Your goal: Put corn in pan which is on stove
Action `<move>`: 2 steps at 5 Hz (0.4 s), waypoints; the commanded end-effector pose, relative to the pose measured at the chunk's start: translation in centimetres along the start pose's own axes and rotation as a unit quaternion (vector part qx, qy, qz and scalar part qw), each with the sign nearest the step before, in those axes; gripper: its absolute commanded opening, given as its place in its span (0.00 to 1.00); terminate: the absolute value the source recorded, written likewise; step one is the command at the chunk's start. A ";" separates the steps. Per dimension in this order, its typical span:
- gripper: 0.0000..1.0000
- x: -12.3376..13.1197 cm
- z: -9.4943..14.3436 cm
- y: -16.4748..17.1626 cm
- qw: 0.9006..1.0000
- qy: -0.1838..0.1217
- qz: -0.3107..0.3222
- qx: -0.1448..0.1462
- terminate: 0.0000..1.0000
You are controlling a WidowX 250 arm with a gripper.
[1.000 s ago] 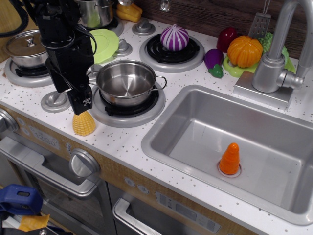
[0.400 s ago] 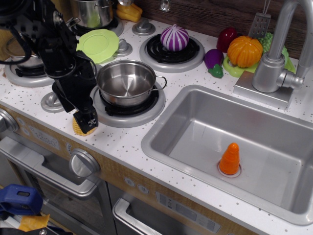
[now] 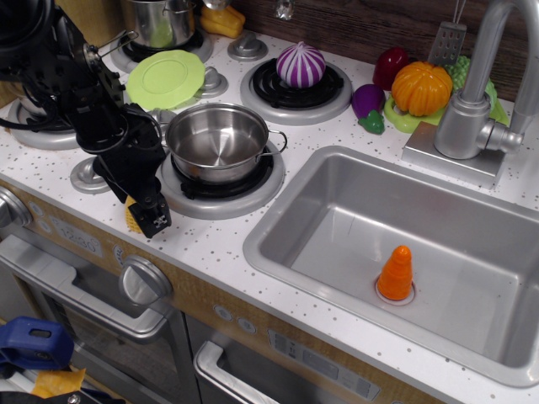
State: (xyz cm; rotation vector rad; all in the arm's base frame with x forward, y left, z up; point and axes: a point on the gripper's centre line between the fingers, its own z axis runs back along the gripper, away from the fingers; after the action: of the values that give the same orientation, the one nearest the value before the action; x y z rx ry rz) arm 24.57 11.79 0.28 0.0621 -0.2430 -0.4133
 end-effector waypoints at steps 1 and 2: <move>0.00 0.8 1.4 1.0 1.000 -0.007 -0.004 0.014 0.00; 0.00 1.4 3.8 0.9 1.000 0.013 -0.008 0.022 0.00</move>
State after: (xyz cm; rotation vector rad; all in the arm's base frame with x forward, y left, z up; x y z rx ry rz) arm 24.98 11.15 5.11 0.1153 -0.1474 -0.4188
